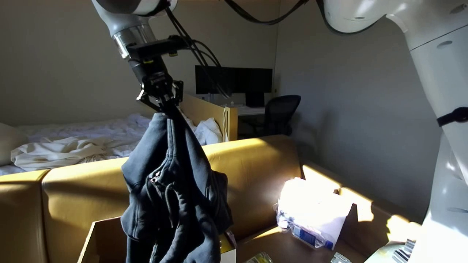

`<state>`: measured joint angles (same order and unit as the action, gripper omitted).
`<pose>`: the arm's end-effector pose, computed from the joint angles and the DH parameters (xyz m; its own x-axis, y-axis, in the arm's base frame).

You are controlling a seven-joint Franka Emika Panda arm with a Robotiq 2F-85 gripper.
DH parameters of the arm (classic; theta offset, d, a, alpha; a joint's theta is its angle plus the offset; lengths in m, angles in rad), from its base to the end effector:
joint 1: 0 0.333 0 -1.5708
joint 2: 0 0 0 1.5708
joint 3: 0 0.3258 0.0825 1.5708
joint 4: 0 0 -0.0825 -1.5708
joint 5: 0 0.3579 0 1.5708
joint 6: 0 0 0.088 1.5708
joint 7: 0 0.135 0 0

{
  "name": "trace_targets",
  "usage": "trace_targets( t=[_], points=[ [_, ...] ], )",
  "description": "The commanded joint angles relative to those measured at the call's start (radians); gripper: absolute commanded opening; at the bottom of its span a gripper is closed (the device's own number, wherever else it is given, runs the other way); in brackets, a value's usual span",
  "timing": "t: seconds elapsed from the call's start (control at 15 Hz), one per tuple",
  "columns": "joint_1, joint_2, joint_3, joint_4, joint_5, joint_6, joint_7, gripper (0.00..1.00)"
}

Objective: Put the black jersey in the box

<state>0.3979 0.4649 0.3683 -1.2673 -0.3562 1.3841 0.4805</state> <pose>0.5126 0.3580 0.4701 0.9552 0.2289 -0.1875 0.2789 -0.9083 0.3117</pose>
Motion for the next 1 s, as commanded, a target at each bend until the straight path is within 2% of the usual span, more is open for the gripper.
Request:
trace_targets(
  t=[0.0, 0.2, 0.27, 0.4, 0.47, 0.53, 0.6, 0.67, 0.93],
  points=[
    [0.015, 0.010, 0.034, -0.059, -0.016, 0.058, -0.091, 0.04],
    [0.054, 0.045, 0.043, -0.081, -0.045, 0.103, -0.097, 0.04],
    [0.128, 0.052, -0.038, -0.074, -0.045, 0.126, -0.102, 0.04],
    [0.165, 0.075, -0.074, -0.073, -0.079, 0.152, -0.104, 0.04],
    [0.161, 0.094, -0.073, -0.066, -0.054, 0.147, -0.179, 0.12],
    [0.162, 0.110, -0.081, -0.066, -0.040, 0.158, -0.232, 0.36],
    [0.149, 0.115, -0.079, -0.072, -0.015, 0.179, -0.294, 0.37],
    [0.110, 0.108, -0.046, -0.099, -0.022, 0.215, -0.341, 0.40],
    [0.055, 0.084, -0.041, -0.114, -0.012, 0.290, -0.504, 0.64]
  ],
)
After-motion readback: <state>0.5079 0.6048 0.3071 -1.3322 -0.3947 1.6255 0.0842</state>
